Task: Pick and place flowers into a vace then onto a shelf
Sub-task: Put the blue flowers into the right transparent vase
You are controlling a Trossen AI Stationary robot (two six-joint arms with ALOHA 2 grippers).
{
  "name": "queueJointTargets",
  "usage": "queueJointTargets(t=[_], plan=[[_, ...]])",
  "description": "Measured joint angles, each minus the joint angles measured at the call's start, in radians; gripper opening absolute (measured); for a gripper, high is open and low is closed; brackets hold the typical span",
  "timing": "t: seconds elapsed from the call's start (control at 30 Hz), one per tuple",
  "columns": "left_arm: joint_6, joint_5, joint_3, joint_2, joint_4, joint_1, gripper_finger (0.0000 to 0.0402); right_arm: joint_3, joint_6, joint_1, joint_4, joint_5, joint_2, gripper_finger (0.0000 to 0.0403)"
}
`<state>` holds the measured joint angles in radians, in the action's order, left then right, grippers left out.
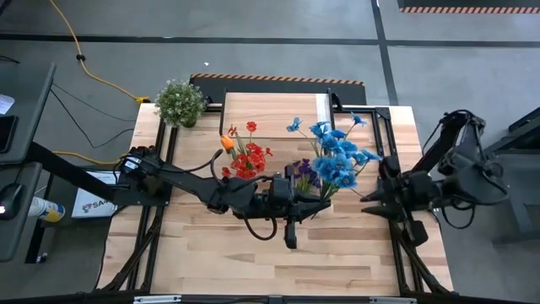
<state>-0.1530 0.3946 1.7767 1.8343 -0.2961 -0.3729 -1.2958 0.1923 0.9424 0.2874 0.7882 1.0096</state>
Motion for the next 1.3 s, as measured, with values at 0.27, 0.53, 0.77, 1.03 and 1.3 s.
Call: queueJointTargets(t=[0.27, 0.53, 0.77, 1.03, 1.3], plan=[[0.021, -0.001, 0.0, 0.0, 0.008, 0.0, 0.0045, 0.093, -0.043, -0.161, -0.214, -0.255, -0.002, 0.0091], [0.019, -0.002, 0.0, 0.0, 0.031, 0.0, 0.0045, 0.102, -0.042, -0.266, -0.256, -0.402, 0.003, 0.0142], [0.018, -0.002, 0.0, 0.0, 0.038, 0.0, 0.0045, 0.102, -0.036, -0.325, -0.257, -0.5, 0.039, 0.0167], [0.018, 0.005, 0.0, 0.0, 0.045, 0.0, 0.0045, 0.101, -0.036, -0.371, -0.301, -0.585, 0.075, 0.0174], [0.013, 0.012, 0.0, 0.001, 0.052, 0.0, 0.0045, 0.101, -0.036, -0.411, -0.307, -0.63, 0.08, 0.0174]])
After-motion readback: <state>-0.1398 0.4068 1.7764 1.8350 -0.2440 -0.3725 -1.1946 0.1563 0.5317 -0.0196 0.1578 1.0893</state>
